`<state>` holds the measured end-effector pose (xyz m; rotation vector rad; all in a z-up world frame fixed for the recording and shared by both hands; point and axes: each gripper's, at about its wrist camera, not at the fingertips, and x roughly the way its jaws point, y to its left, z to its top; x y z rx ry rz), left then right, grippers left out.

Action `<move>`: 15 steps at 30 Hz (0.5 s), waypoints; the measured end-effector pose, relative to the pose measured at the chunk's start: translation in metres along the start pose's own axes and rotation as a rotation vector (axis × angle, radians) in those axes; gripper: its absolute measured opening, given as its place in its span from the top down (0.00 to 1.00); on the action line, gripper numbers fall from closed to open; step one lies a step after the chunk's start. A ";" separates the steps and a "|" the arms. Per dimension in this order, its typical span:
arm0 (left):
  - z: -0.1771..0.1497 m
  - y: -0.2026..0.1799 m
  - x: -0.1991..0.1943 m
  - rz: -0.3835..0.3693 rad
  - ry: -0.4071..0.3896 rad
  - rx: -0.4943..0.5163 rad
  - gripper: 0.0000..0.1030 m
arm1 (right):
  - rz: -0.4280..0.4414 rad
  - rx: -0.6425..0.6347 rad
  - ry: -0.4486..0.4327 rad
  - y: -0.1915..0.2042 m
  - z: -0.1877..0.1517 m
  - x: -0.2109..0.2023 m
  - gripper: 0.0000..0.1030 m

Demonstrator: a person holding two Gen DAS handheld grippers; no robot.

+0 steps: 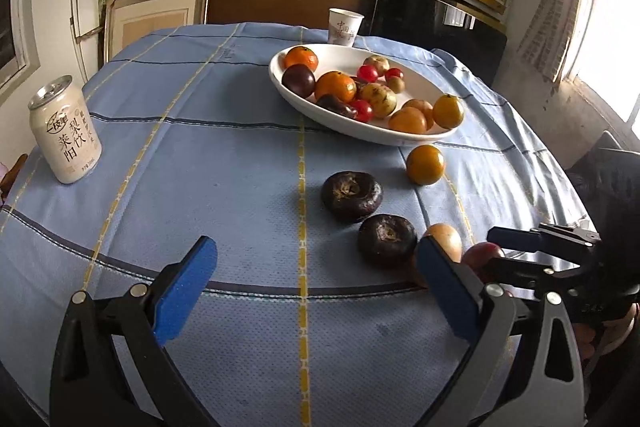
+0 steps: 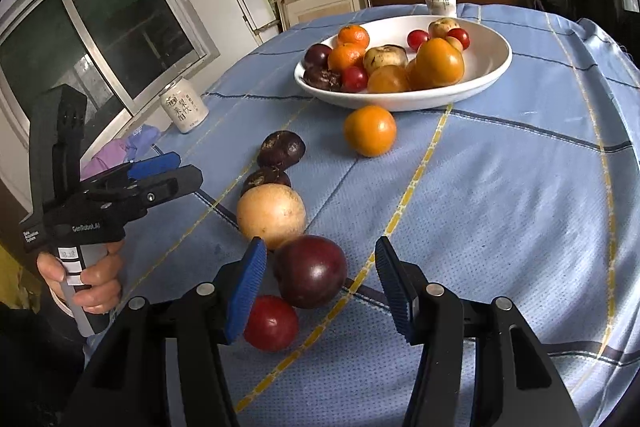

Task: Organize fruits
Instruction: 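Move the right tool to a dark red plum while the left tool approaches a tan fruit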

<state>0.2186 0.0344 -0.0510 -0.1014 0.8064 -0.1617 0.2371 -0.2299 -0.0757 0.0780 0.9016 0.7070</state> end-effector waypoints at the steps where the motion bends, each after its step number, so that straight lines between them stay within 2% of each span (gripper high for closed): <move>1: 0.000 0.000 -0.001 -0.004 -0.001 -0.001 0.04 | 0.002 0.000 0.004 0.000 0.000 0.001 0.45; 6: 0.000 -0.003 -0.003 -0.011 -0.007 0.004 0.04 | 0.026 0.018 0.032 -0.003 0.000 0.008 0.46; 12: -0.002 -0.005 -0.005 -0.023 -0.005 0.010 0.04 | 0.067 0.032 0.054 -0.004 0.000 0.012 0.61; 15: -0.003 -0.008 -0.006 -0.018 -0.014 0.025 0.04 | 0.074 0.057 0.047 -0.007 0.000 0.011 0.62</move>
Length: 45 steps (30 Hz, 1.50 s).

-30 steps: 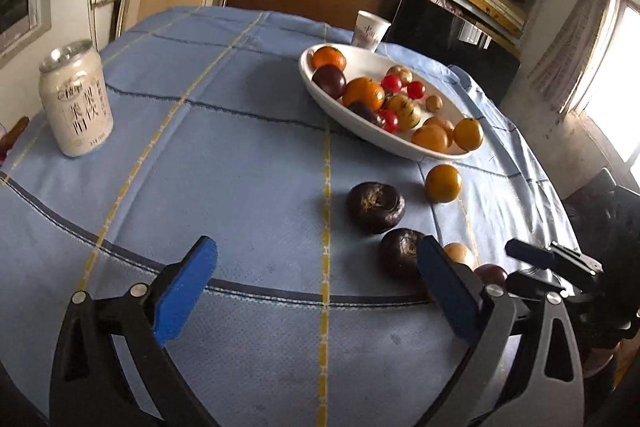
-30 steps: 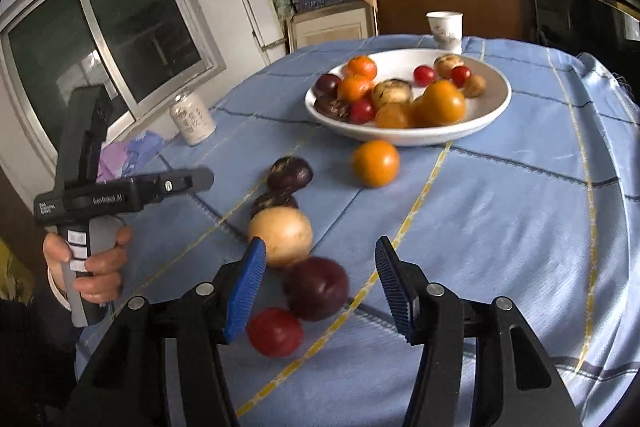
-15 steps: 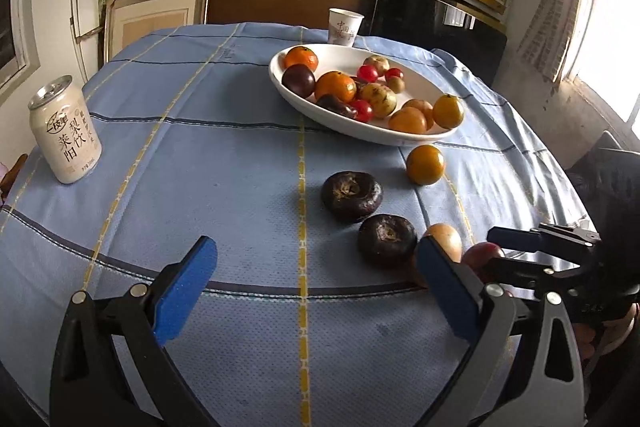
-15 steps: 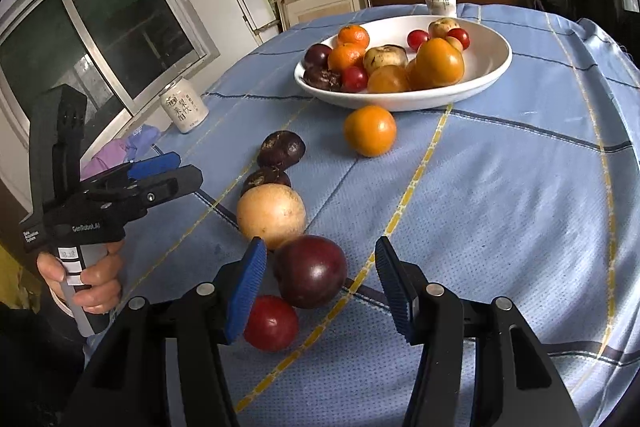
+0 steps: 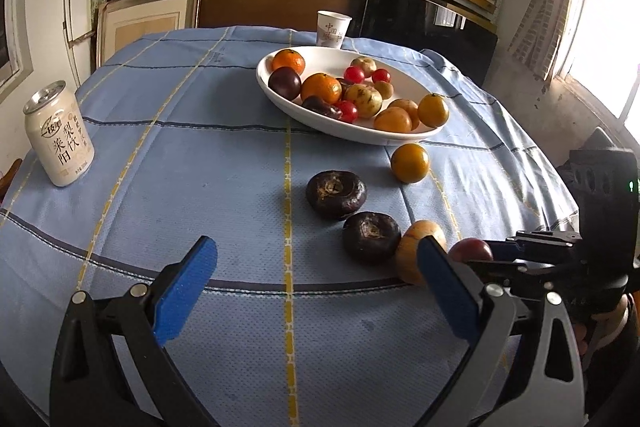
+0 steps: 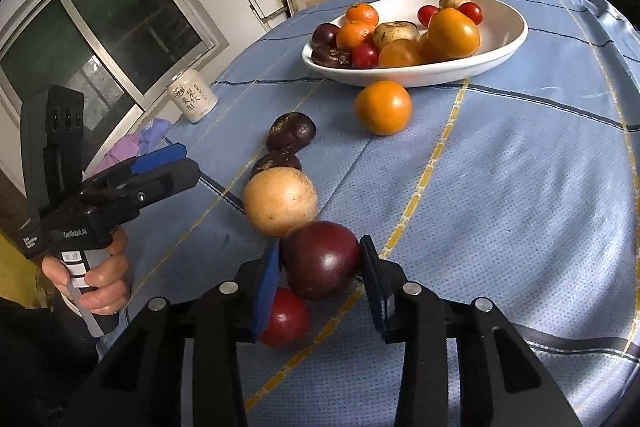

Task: Organize fruits
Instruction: 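Move the right tool to a dark red plum while the left tool approaches a tan fruit, then grasp the dark red plum with the right tool while the left tool grasps the tan fruit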

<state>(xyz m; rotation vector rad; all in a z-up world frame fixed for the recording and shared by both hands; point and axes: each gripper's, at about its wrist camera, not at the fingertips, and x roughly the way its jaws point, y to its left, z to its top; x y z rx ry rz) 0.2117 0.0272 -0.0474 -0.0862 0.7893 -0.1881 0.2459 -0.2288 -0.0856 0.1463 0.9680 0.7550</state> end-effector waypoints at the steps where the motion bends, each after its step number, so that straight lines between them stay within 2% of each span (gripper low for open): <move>1: 0.000 -0.002 -0.001 0.000 -0.007 0.009 0.04 | 0.001 0.022 -0.012 -0.004 0.001 -0.002 0.62; 4: -0.003 -0.018 -0.005 -0.028 -0.031 0.095 0.05 | -0.032 0.076 -0.052 -0.016 0.004 -0.011 0.62; 8: -0.009 -0.050 -0.012 -0.078 -0.061 0.260 0.06 | -0.042 0.128 -0.077 -0.026 0.006 -0.018 0.62; 9: -0.011 -0.058 -0.013 -0.087 -0.067 0.295 0.16 | -0.047 0.134 -0.082 -0.027 0.007 -0.019 0.62; 10: -0.011 -0.063 -0.012 -0.097 -0.062 0.317 0.22 | -0.052 0.137 -0.086 -0.028 0.007 -0.020 0.62; 12: -0.010 -0.067 -0.006 -0.116 -0.039 0.324 0.39 | -0.060 0.146 -0.089 -0.029 0.008 -0.021 0.62; 14: -0.007 -0.066 0.001 -0.132 -0.013 0.314 0.47 | -0.060 0.163 -0.091 -0.032 0.008 -0.022 0.61; 19: -0.002 -0.065 0.016 -0.129 0.034 0.296 0.50 | -0.058 0.185 -0.096 -0.036 0.008 -0.025 0.61; 31: 0.000 -0.081 0.034 -0.129 0.087 0.352 0.53 | -0.052 0.202 -0.107 -0.038 0.007 -0.030 0.61; 37: -0.002 -0.089 0.044 -0.185 0.144 0.376 0.64 | -0.054 0.207 -0.108 -0.039 0.007 -0.031 0.61; 39: -0.003 -0.091 0.051 -0.186 0.177 0.383 0.64 | -0.055 0.205 -0.109 -0.039 0.007 -0.031 0.61; 45: -0.003 -0.089 0.055 -0.198 0.193 0.363 0.64 | -0.058 0.204 -0.108 -0.039 0.006 -0.032 0.61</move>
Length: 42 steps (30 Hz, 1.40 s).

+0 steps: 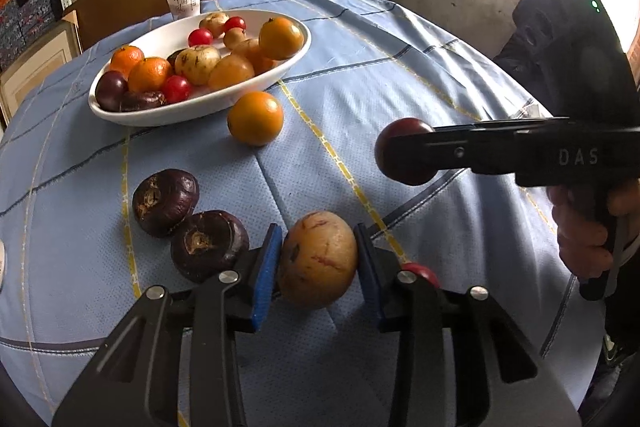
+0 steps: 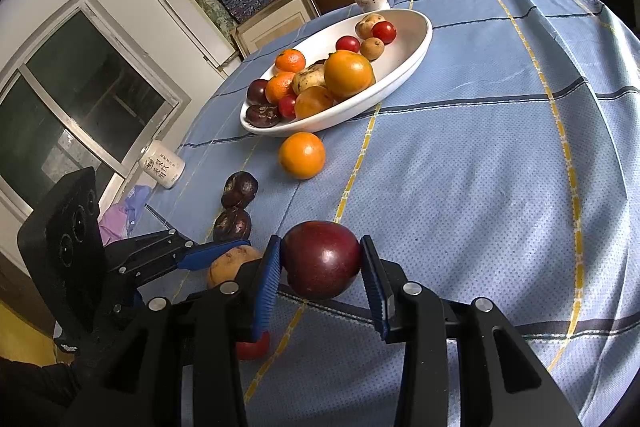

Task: Organize fruits
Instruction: 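Grasp the dark red plum with the right tool while the left tool grasps the tan fruit, then carry the plum and tan fruit over the white plate and release both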

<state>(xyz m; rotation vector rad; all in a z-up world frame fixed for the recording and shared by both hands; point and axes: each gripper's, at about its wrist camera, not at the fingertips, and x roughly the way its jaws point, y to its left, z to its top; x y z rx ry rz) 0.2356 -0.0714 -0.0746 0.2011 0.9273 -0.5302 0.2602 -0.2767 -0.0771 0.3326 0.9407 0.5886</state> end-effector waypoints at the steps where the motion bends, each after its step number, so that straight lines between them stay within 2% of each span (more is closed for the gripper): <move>1: -0.001 0.001 0.001 -0.009 0.007 -0.008 0.64 | -0.001 0.001 0.000 0.000 0.000 0.000 0.61; 4: -0.004 0.007 0.003 -0.045 0.034 -0.047 0.63 | -0.006 0.000 -0.003 -0.001 -0.001 -0.001 0.61; 11: -0.005 0.011 -0.002 -0.067 0.021 -0.087 0.64 | -0.026 -0.033 -0.015 0.003 -0.002 -0.001 0.61; 18: 0.005 0.023 -0.039 -0.076 -0.097 -0.117 0.64 | -0.038 -0.108 -0.070 0.014 0.004 -0.006 0.61; 22: 0.031 0.045 -0.053 -0.024 -0.150 -0.113 0.64 | -0.026 -0.132 -0.128 0.025 0.025 -0.006 0.61; 25: 0.059 0.070 -0.050 0.009 -0.180 -0.154 0.64 | -0.040 -0.145 -0.181 0.029 0.051 0.001 0.61; 28: 0.089 0.090 -0.037 0.056 -0.218 -0.165 0.64 | -0.072 -0.169 -0.216 0.033 0.076 0.015 0.61; 30: 0.110 0.103 -0.023 0.068 -0.227 -0.178 0.64 | -0.128 -0.200 -0.244 0.037 0.090 0.028 0.62; 34: 0.136 0.121 0.002 0.085 -0.222 -0.197 0.64 | -0.137 -0.215 -0.260 0.036 0.109 0.047 0.60; 35: 0.141 0.125 0.006 0.089 -0.219 -0.206 0.62 | -0.148 -0.219 -0.270 0.037 0.113 0.051 0.59; 36: 0.143 0.130 0.007 0.088 -0.220 -0.233 0.49 | -0.150 -0.220 -0.282 0.036 0.116 0.051 0.50; 37: 0.144 0.134 0.004 0.085 -0.231 -0.257 0.41 | -0.149 -0.218 -0.294 0.036 0.117 0.049 0.45; 39: 0.140 0.136 -0.012 0.093 -0.278 -0.280 0.30 | -0.124 -0.222 -0.307 0.037 0.117 0.040 0.44; 41: 0.134 0.133 -0.030 0.117 -0.307 -0.269 0.27 | -0.127 -0.233 -0.313 0.039 0.115 0.033 0.44; 42: 0.130 0.131 -0.037 0.128 -0.313 -0.273 0.17 | -0.127 -0.238 -0.318 0.041 0.113 0.028 0.44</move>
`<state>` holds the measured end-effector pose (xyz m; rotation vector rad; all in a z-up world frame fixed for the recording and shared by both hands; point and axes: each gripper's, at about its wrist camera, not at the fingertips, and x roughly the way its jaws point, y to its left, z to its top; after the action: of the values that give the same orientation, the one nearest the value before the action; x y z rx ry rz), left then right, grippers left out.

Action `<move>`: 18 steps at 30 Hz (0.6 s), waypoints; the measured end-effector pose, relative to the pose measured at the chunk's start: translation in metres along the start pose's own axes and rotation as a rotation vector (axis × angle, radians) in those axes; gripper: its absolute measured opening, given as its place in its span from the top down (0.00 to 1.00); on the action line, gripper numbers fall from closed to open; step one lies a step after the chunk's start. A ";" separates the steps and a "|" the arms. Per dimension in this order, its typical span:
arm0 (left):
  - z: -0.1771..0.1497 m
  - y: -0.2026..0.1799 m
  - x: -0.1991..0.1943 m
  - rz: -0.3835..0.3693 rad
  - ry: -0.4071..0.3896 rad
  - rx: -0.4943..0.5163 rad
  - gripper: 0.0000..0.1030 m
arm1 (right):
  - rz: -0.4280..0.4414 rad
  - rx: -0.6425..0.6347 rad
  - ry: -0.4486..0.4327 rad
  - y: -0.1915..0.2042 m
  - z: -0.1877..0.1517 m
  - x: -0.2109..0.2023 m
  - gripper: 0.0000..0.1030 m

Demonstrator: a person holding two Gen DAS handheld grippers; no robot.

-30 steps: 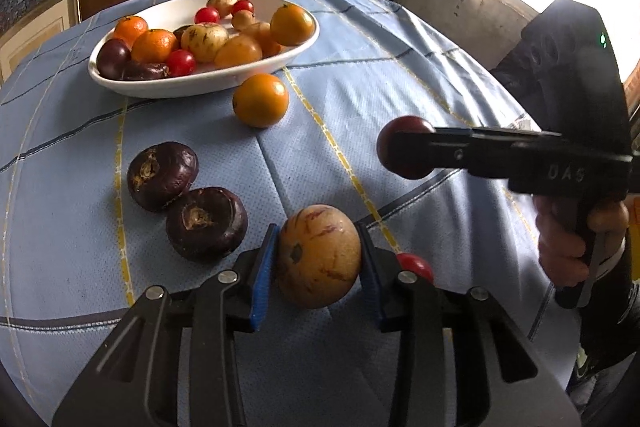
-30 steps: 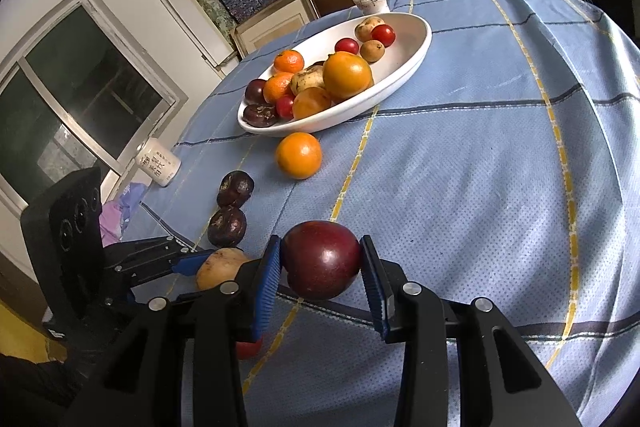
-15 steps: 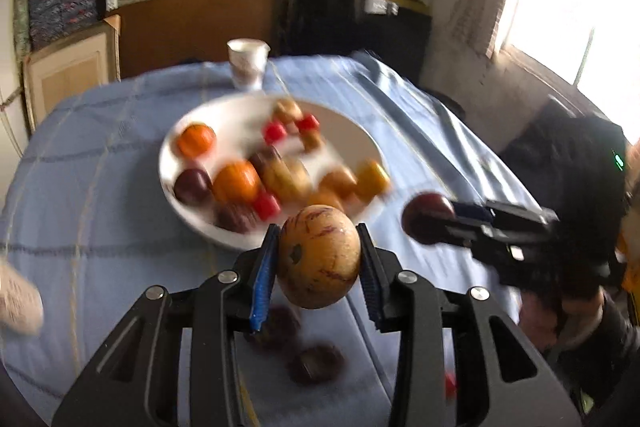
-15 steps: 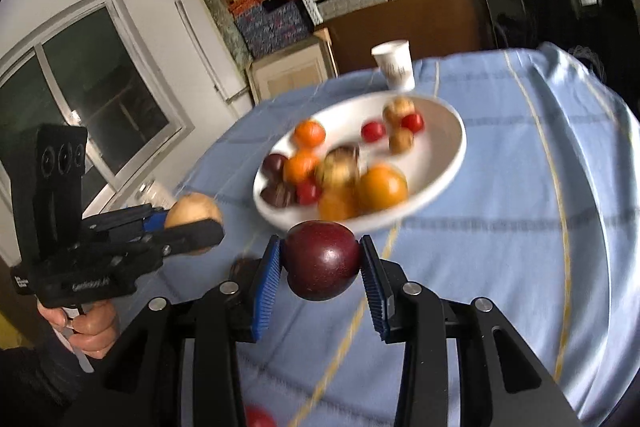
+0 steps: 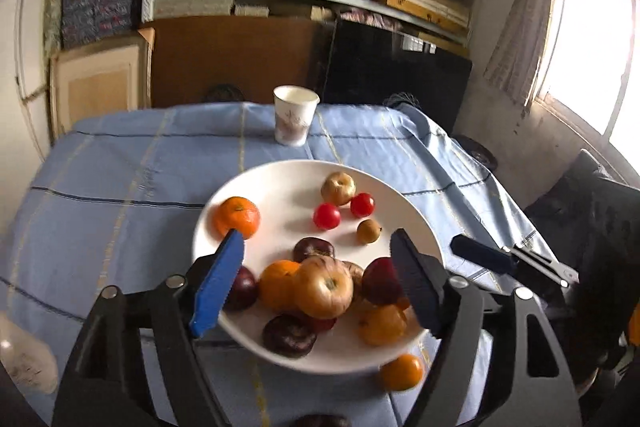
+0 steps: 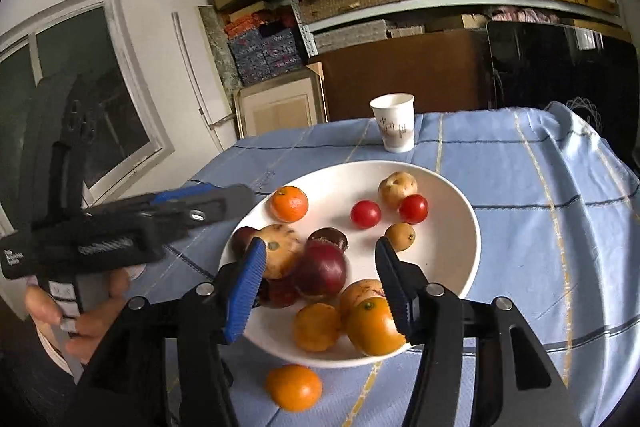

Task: Organize fruits
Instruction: 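Carry the plum and tan fruit over the white plate and release both, then move the right tool to a red tomato while the left tool approaches a mangosteen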

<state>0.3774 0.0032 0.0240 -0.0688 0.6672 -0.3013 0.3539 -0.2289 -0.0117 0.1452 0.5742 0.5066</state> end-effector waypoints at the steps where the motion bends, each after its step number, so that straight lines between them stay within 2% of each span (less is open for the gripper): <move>1: -0.002 0.001 -0.008 0.011 -0.009 -0.008 0.12 | 0.006 0.000 0.000 0.000 0.000 -0.003 0.44; 2: -0.006 0.001 -0.019 0.019 -0.024 -0.017 0.08 | 0.011 0.001 0.005 0.001 -0.001 -0.007 0.44; 7: -0.045 0.007 -0.061 0.064 -0.057 -0.063 0.05 | 0.028 0.007 0.045 0.007 -0.022 -0.021 0.44; 11: -0.081 0.016 -0.070 0.075 -0.021 -0.122 0.05 | 0.075 0.020 0.116 0.011 -0.037 -0.025 0.44; 13: -0.099 0.022 -0.068 0.078 0.021 -0.140 0.05 | 0.124 -0.030 0.165 0.020 -0.043 -0.031 0.44; 16: -0.114 0.029 -0.069 0.090 0.063 -0.163 0.05 | 0.156 -0.135 0.202 0.036 -0.059 -0.044 0.43; 18: -0.117 0.032 -0.074 0.091 0.054 -0.174 0.05 | 0.185 -0.105 0.216 0.037 -0.070 -0.048 0.43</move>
<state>0.2577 0.0592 -0.0288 -0.1965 0.7472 -0.1572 0.2651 -0.2217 -0.0370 0.0437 0.7476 0.7370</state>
